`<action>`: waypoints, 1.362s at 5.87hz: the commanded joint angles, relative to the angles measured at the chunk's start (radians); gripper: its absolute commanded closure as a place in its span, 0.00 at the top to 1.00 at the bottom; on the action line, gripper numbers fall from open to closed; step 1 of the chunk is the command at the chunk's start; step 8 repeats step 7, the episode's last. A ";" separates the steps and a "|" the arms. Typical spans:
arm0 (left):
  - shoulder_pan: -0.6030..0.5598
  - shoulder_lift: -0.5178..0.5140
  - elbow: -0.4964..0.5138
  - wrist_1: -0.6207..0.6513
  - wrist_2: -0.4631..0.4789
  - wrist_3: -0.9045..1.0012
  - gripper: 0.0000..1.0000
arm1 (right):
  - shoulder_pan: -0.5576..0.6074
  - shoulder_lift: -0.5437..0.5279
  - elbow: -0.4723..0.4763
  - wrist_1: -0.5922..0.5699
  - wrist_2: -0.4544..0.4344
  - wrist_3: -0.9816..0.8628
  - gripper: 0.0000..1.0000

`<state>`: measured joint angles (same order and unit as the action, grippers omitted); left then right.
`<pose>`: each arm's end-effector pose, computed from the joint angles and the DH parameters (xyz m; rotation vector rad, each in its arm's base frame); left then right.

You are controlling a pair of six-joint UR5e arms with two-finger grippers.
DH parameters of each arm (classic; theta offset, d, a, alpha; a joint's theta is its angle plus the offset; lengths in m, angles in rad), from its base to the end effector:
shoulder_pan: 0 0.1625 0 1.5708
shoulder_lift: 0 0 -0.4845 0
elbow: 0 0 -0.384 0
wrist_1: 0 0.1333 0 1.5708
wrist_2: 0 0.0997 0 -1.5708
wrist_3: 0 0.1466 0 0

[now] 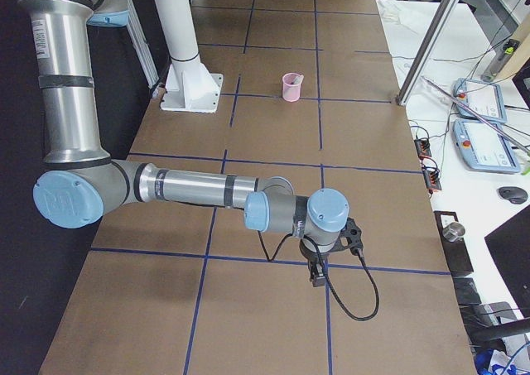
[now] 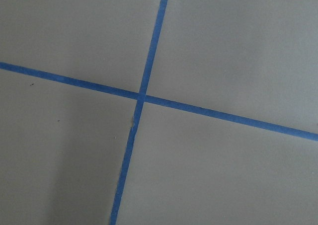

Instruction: Collect pens into pen holder

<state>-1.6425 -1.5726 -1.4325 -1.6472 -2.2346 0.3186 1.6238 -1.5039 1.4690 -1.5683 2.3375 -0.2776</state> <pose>-0.0768 -0.4696 0.8205 0.0721 0.6636 0.2177 0.0587 -0.5100 0.7681 0.0959 -0.7626 -0.2010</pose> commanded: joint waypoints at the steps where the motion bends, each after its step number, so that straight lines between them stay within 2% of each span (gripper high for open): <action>1: 0.001 0.009 -0.008 0.001 0.000 -0.003 1.00 | 0.002 -0.007 0.010 -0.004 0.002 0.000 1.00; 8: 0.003 0.008 -0.009 0.004 -0.005 0.002 1.00 | 0.010 -0.007 0.028 -0.010 -0.006 -0.005 1.00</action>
